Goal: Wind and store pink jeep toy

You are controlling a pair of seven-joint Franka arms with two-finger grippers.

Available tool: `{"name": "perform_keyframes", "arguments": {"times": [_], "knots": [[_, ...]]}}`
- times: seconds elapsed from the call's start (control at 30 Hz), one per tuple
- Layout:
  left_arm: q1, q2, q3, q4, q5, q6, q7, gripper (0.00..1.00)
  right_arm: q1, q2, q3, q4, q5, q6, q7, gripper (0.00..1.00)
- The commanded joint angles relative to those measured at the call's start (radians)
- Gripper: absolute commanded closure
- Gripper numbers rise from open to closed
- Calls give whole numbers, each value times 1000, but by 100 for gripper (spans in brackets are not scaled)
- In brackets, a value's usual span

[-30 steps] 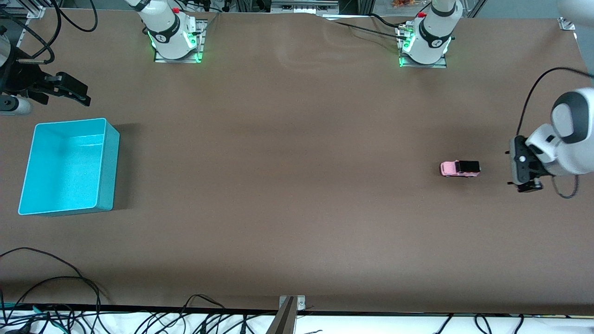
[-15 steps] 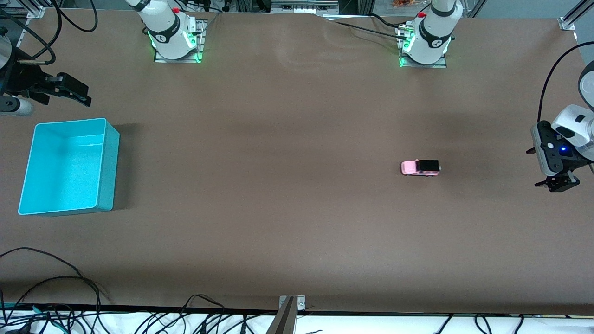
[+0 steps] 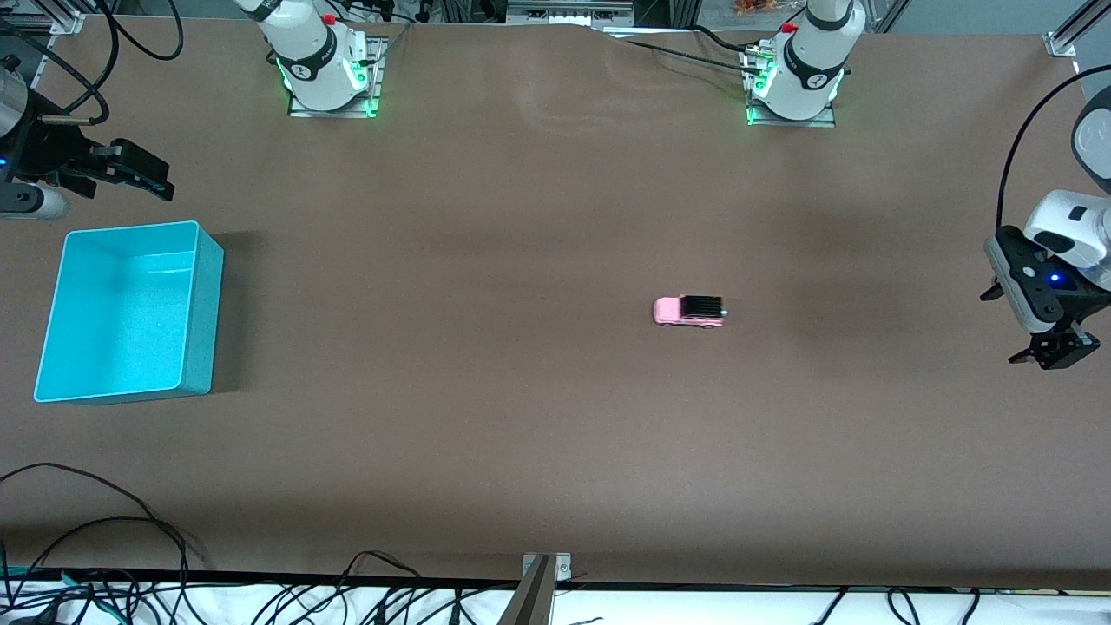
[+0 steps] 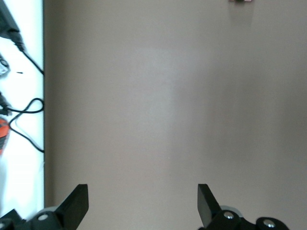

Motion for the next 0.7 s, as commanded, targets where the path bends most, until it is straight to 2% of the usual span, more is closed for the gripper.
{"name": "perform_keyframes", "arguments": {"times": [0.0, 0.13, 0.33, 0.67], "knots": [[7, -28, 6, -18, 13, 3, -22, 0, 0, -17, 4, -13, 15, 7, -1, 0], [4, -29, 4, -14, 14, 3, -67, 0, -2, -17, 4, -13, 15, 6, 1, 0], [-1, -69, -26, -20, 25, -19, -280, 0, -2, -11, 4, -16, 15, 4, 1, 0], [2, -149, -80, -2, 26, -229, -784, 0, 0, -15, 5, -34, 11, 23, -1, 0]]}}
